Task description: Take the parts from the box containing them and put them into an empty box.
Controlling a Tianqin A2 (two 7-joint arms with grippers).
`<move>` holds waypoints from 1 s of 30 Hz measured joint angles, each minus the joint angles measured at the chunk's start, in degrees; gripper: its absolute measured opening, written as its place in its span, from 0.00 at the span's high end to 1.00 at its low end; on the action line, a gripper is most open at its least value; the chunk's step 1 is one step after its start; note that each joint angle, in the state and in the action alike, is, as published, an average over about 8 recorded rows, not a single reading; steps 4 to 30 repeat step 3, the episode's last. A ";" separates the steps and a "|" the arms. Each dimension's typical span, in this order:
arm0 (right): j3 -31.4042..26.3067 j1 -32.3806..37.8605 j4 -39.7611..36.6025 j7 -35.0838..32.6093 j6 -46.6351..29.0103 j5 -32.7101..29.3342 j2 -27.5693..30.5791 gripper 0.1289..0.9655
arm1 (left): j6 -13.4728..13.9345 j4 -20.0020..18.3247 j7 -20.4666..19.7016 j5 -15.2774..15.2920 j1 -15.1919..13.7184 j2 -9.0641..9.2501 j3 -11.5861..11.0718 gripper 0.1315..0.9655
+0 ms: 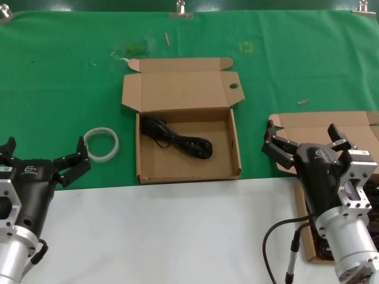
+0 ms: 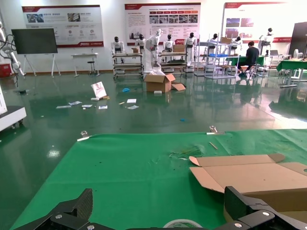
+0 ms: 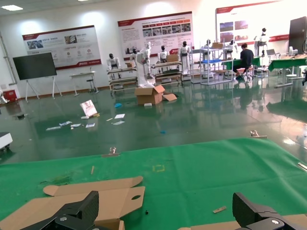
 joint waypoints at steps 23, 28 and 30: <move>0.00 0.00 0.00 0.00 0.00 0.00 0.00 0.00 | 0.00 0.00 0.00 0.00 0.00 0.00 0.00 0.00; 0.00 0.00 0.00 0.00 0.00 0.00 0.00 0.00 | 0.00 0.00 0.00 0.00 0.00 0.00 0.00 0.00; 0.00 0.00 0.00 0.00 0.00 0.00 0.00 0.00 | 0.00 0.00 0.00 0.00 0.00 0.00 0.00 0.00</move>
